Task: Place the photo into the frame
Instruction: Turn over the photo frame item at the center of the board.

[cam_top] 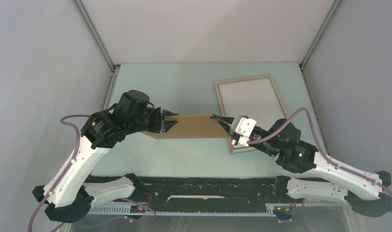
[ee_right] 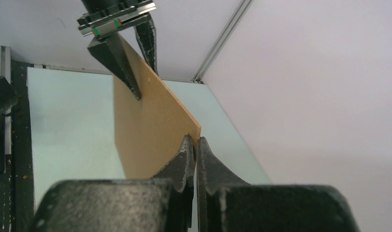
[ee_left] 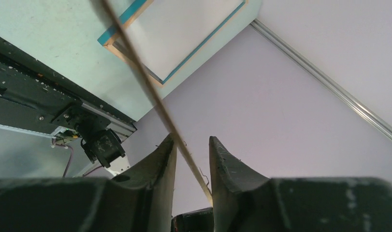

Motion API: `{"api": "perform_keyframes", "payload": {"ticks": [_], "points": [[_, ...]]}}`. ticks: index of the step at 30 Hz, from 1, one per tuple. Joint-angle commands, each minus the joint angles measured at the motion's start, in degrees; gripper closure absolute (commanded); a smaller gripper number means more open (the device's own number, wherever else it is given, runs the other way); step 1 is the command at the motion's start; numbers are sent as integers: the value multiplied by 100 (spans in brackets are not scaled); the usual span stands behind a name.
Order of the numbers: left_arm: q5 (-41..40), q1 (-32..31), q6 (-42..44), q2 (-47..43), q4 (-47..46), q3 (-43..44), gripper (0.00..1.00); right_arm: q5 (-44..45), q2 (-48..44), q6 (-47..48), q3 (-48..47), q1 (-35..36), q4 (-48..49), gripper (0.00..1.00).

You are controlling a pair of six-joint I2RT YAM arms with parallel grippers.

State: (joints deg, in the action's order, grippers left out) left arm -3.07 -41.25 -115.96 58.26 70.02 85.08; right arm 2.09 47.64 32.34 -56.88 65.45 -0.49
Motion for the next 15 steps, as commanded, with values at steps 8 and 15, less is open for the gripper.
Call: {"api": "perform_keyframes", "payload": {"ticks": [8,15], "points": [[-107,-10,637,447,-12,316,75,1189,-36,652,85,820,109,100],[-427,76,1351,158,-43,-211,86,1483,187,578,248,1194,101,100]]}}
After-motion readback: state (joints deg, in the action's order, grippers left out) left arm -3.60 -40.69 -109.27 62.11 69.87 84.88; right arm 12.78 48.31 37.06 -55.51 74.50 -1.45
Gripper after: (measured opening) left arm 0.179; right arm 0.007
